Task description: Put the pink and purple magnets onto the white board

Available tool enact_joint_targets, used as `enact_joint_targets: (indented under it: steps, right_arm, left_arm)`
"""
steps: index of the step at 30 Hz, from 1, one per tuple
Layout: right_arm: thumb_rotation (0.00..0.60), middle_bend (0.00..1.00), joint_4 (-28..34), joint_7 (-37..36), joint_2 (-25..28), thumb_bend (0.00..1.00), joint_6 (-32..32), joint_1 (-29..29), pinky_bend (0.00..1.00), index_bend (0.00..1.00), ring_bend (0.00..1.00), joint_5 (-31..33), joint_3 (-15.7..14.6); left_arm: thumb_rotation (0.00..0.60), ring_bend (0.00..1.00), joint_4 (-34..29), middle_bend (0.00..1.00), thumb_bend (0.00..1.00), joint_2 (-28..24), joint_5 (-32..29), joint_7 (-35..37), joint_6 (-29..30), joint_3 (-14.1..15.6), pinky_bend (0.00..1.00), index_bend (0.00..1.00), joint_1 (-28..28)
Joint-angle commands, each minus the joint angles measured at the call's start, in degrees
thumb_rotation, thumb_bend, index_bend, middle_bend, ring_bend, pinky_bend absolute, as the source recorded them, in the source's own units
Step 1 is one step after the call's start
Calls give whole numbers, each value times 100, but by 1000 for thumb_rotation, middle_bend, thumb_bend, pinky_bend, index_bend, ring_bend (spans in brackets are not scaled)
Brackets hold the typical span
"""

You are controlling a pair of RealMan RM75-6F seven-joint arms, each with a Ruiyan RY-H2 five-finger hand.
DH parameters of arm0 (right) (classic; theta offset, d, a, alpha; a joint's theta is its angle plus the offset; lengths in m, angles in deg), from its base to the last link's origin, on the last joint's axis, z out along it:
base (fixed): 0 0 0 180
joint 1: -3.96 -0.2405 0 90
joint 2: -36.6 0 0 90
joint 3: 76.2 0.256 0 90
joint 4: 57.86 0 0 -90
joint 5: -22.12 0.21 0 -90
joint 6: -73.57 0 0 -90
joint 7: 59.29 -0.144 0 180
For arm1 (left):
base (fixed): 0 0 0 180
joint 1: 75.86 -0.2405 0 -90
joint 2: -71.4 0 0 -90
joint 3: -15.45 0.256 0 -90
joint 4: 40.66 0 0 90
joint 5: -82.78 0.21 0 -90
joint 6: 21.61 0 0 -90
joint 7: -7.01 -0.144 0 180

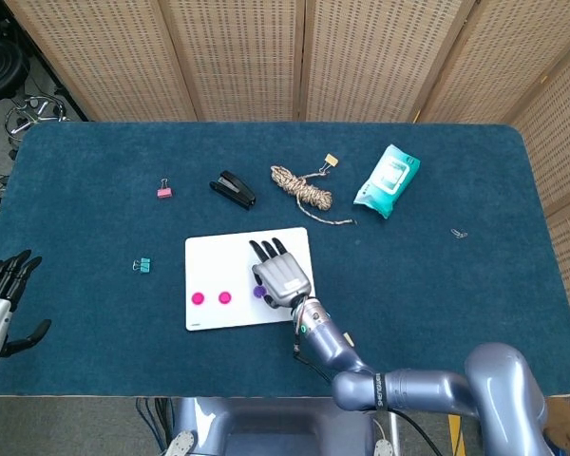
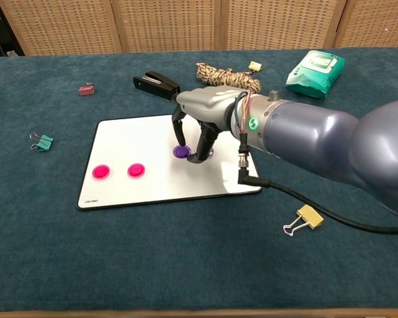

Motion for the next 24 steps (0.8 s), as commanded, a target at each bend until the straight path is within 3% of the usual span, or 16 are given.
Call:
enact_joint_targets:
  steps: [1, 24]
  right_arm:
    - [600, 0, -187, 31, -111, 562, -35, -137, 0, 578, 0, 163, 76]
    - [600, 0, -1383, -52, -784, 566, -172, -704, 0, 586, 0, 440, 196]
  left_arm:
    - [600, 0, 18, 0, 283, -13, -29, 29, -5, -11, 0, 0, 0]
    - [600, 0, 19, 0, 283, -37, -117, 112, -101, -29, 0, 0, 33]
